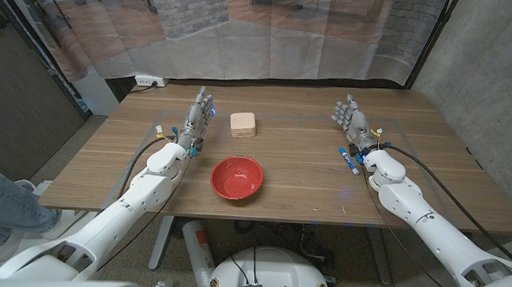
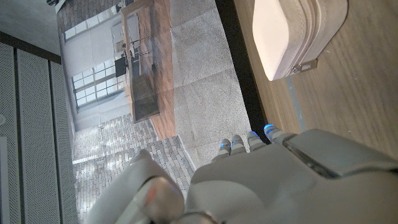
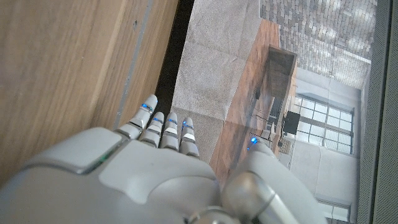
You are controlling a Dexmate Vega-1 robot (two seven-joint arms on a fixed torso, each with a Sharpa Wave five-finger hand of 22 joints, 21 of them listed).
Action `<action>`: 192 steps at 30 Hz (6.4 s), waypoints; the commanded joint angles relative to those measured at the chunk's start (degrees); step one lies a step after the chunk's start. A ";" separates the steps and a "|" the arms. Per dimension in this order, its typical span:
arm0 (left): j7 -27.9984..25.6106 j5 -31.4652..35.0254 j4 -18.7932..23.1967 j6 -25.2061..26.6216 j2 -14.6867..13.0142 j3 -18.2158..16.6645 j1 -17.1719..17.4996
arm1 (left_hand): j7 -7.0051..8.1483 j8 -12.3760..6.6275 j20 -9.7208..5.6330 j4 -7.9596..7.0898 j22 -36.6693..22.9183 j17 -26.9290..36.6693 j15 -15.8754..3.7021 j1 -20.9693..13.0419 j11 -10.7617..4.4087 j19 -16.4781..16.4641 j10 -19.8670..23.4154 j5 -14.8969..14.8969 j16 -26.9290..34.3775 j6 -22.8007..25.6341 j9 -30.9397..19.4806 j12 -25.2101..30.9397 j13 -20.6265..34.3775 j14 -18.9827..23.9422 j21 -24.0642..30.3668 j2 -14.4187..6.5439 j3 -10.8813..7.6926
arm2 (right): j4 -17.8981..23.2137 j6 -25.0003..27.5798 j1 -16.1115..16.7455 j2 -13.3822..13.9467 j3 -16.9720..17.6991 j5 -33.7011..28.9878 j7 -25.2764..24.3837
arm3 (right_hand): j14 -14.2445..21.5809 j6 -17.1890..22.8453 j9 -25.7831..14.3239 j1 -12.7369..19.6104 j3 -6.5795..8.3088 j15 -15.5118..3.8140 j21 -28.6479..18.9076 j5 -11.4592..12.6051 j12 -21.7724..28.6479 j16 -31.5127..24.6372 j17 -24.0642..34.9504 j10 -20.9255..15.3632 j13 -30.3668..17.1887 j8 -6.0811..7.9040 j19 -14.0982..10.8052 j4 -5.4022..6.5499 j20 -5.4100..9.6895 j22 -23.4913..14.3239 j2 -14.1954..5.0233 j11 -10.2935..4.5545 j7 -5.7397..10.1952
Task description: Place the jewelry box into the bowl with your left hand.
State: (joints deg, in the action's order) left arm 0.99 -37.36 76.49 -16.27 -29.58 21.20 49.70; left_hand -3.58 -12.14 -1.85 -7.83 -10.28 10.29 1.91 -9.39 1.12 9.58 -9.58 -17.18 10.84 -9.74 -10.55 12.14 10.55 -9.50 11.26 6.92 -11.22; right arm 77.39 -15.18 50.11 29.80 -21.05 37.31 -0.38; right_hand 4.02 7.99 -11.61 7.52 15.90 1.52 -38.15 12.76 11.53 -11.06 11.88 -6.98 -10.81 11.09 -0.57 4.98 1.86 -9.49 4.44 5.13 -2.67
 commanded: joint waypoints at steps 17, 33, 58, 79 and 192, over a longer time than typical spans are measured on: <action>-0.82 0.70 3.27 2.97 -1.32 0.94 0.84 | -0.83 -0.03 -1.01 0.56 -0.05 0.13 0.42 -1.08 0.51 4.27 -0.92 -0.89 0.25 -1.34 -0.15 0.24 0.15 -4.67 0.33 -0.38 -0.21 | 5.35 0.81 4.15 1.37 0.82 -0.90 -4.27 | 1.60 0.70 0.28 1.41 0.37 -0.27 0.33 0.76 0.84 -0.56 -0.51 -1.94 0.13 0.19 -1.72 -0.90 1.40 -0.26 -0.04 -0.31 -1.14; -6.10 6.14 6.34 1.37 -2.38 1.19 2.15 | 0.00 -0.70 0.07 1.40 -0.03 0.08 0.24 -2.84 -0.14 3.35 1.68 -1.62 0.80 1.31 -0.20 0.93 0.17 -2.11 0.56 -1.72 -0.68 | 5.99 0.07 4.69 1.59 0.99 -1.59 -4.73 | 2.21 1.63 0.49 2.86 0.99 -0.25 1.09 0.91 1.05 -0.58 -0.91 -2.74 0.18 0.49 -2.07 -1.76 1.07 -0.29 -0.91 -0.37 -0.04; -8.50 12.25 0.48 -6.46 -0.63 1.12 -0.48 | 0.59 -1.80 0.03 2.53 -0.04 0.04 -0.53 -5.39 -1.01 1.95 5.22 -2.39 1.02 6.23 -0.24 1.61 0.24 1.00 0.77 -3.34 -1.33 | 6.58 0.52 4.71 1.43 1.12 -2.28 -6.38 | 3.16 2.54 0.61 3.76 1.23 -0.35 1.78 0.77 1.30 -0.70 -1.10 -3.79 0.18 0.64 -3.22 -2.49 1.08 -0.32 -1.27 -0.64 0.36; -12.45 21.08 -1.11 -10.52 -1.43 2.13 -1.78 | 0.98 -2.00 0.11 3.07 -0.05 0.04 -0.80 -6.63 -1.29 1.42 6.98 -2.75 1.01 8.14 -0.26 1.82 0.27 2.50 0.76 -4.00 -1.55 | 6.71 0.79 3.95 0.68 0.66 -2.94 -7.28 | 3.55 2.97 0.65 3.84 1.13 -0.57 2.33 0.63 1.45 -0.73 -1.09 -4.46 0.18 0.66 -3.63 -2.71 1.04 -0.34 -1.28 -0.76 0.62; -16.38 61.93 17.76 29.59 -12.08 16.14 -12.06 | 3.61 -1.88 12.68 9.63 -0.18 0.18 -2.02 -17.22 -2.80 -8.28 13.84 -4.55 0.76 16.23 -0.49 1.58 0.66 9.23 2.41 -2.20 -1.76 | 7.71 -3.60 6.88 -0.05 1.89 -2.77 -7.51 | 4.79 3.78 0.68 4.68 0.99 -0.67 5.23 0.20 1.30 -0.56 -1.12 -5.69 0.15 0.43 -5.56 -3.99 -0.71 -0.41 -1.74 -1.01 1.82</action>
State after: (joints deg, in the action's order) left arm -17.87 20.73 92.79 9.15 -41.14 35.12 39.26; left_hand 0.02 -13.91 10.35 1.31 -10.27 10.27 -0.21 -25.75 -1.83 1.45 3.87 -21.41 11.39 5.95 -10.80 13.47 11.08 -0.54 13.42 4.74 -12.88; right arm 84.50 -18.48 56.38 29.63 -19.42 34.55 -7.51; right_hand 8.31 11.67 -10.95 11.35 16.84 0.91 -33.03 13.21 12.86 -11.48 10.68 -12.09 -10.68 11.53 -5.48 1.17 1.02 -9.72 2.54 4.10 -1.02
